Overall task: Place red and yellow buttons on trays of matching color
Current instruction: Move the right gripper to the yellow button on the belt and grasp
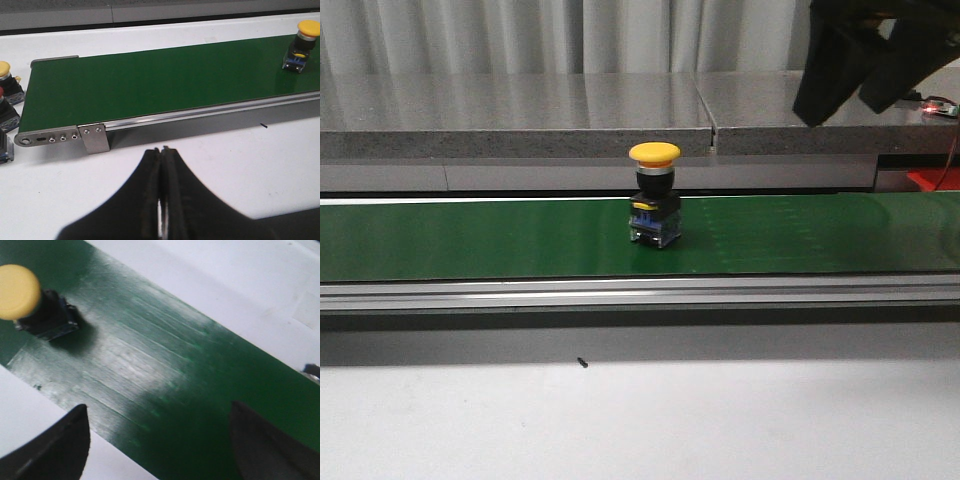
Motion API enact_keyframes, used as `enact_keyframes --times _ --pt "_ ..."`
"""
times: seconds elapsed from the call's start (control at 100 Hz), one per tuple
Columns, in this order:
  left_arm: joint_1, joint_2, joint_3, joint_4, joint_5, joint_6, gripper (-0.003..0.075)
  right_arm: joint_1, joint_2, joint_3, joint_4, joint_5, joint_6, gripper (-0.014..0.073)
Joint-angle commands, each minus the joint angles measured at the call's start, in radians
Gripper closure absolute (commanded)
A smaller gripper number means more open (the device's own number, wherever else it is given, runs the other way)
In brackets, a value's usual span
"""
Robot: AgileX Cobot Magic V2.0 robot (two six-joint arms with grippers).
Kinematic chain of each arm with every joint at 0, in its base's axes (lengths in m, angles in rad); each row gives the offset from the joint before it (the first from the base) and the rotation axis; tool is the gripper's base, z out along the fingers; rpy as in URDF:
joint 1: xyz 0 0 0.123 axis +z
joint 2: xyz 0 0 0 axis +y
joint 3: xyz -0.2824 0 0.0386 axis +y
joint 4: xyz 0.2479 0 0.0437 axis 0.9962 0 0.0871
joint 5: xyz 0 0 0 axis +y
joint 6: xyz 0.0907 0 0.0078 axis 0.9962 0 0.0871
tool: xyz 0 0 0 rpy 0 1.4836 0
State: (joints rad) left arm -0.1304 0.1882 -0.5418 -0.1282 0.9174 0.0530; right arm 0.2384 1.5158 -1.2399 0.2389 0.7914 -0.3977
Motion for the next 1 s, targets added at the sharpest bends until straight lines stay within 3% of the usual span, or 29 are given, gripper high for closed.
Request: enact_keyframes --times 0.0,0.2,0.58,0.72,0.89,0.99 --pt "-0.005 0.010 -0.027 -0.015 -0.065 -0.002 0.0741 0.028 -0.020 -0.020 0.029 -0.028 -0.062 0.0024" --pt "-0.005 0.010 -0.027 -0.015 -0.065 -0.002 0.0741 0.068 0.028 -0.020 0.123 -0.037 -0.200 0.0024" --pt "-0.005 0.010 -0.027 -0.017 -0.065 -0.002 0.0741 0.074 0.116 -0.023 0.283 -0.145 -0.343 0.0026" --pt "-0.005 0.010 -0.027 -0.017 -0.065 -0.002 0.0741 0.074 0.136 -0.023 0.337 -0.199 -0.370 0.0120" --pt "-0.005 0.010 -0.027 -0.017 -0.065 -0.002 0.0741 0.074 0.137 -0.023 0.341 -0.213 -0.370 0.0340" --pt "-0.005 0.010 -0.027 -0.017 -0.065 -0.002 0.0741 0.074 0.135 -0.023 0.342 -0.212 -0.370 0.0358"
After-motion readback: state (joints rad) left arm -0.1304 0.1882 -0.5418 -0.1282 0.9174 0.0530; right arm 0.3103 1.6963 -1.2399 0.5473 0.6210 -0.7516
